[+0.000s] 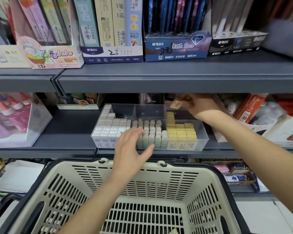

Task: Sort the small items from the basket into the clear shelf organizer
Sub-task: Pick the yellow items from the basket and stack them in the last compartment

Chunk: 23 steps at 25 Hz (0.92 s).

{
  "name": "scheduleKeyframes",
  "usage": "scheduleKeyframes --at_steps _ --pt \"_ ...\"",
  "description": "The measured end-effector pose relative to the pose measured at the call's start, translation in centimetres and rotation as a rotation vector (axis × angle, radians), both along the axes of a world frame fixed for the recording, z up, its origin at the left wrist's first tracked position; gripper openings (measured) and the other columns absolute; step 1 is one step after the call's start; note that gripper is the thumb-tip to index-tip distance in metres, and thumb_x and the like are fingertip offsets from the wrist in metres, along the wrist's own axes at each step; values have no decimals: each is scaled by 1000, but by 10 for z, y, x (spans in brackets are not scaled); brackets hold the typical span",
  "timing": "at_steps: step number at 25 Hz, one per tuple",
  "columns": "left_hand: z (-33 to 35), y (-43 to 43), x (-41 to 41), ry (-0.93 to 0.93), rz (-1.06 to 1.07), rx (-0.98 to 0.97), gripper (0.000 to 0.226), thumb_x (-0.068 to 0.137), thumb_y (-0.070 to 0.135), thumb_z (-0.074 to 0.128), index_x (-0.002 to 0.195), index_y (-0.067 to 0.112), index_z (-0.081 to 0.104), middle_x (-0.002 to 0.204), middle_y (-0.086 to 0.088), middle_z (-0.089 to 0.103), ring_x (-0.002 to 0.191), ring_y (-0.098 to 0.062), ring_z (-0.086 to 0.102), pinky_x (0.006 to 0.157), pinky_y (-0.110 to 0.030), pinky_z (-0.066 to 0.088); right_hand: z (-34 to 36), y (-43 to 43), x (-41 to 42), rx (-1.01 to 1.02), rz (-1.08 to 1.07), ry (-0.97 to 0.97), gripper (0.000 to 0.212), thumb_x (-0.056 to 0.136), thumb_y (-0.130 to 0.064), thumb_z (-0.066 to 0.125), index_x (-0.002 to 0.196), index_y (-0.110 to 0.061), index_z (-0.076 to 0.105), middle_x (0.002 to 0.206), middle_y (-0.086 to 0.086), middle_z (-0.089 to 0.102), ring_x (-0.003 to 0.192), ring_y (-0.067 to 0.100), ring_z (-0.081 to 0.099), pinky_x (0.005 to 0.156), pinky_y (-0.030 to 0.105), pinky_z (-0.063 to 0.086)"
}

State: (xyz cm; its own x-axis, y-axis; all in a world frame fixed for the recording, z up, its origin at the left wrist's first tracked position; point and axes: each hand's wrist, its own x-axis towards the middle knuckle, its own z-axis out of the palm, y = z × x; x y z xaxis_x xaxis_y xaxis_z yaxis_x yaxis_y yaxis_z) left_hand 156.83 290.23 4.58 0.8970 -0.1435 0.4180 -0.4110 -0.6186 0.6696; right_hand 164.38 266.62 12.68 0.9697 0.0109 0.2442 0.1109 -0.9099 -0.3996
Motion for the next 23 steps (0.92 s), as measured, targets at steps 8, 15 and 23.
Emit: scheduleKeyframes --at_steps 8,15,23 --pt "-16 -3 1 -62 -24 -67 32 78 42 56 101 22 67 115 16 59 115 4 46 113 -15 9 -35 9 37 -129 90 64 20 94 -20 50 110 -9 55 109 13 63 98 31 59 80 33 46" --pt "-19 -5 2 -94 -1 -61 28 78 39 55 96 20 68 112 17 59 114 3 47 114 -15 9 -48 4 44 -41 42 180 18 94 -20 48 97 -16 65 110 2 66 102 23 58 90 33 44" --pt "-11 1 -14 -42 -82 -124 20 81 29 59 99 23 63 124 16 50 126 -1 38 114 -24 19 -21 12 -25 144 36 140 20 90 -20 56 108 -16 64 105 -1 67 98 14 61 87 21 44"
